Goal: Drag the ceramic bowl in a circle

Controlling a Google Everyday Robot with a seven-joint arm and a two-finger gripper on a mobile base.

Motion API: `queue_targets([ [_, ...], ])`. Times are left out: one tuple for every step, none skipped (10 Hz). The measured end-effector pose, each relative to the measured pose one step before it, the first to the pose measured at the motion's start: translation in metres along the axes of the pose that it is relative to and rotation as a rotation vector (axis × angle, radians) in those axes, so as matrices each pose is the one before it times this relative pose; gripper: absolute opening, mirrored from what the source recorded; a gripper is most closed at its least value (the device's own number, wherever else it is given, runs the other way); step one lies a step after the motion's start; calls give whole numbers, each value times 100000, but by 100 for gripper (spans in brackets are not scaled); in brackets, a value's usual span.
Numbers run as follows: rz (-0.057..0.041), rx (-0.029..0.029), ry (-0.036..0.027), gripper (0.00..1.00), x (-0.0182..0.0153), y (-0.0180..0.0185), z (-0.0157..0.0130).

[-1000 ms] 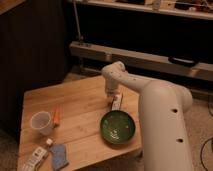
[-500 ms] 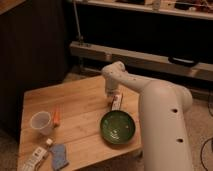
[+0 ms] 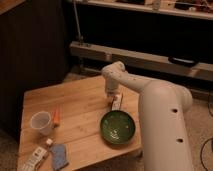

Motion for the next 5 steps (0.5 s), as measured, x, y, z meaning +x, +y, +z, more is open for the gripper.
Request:
queue_targets([
  [453, 969, -1529, 4, 293, 69, -860],
  [405, 1033, -1530, 4, 219, 169, -1169],
  [695, 1331, -1996, 4, -51, 201, -1846],
  [1174, 925, -1932, 4, 11, 118, -2128],
  [3037, -721, -1648, 4, 221, 161, -3144],
])
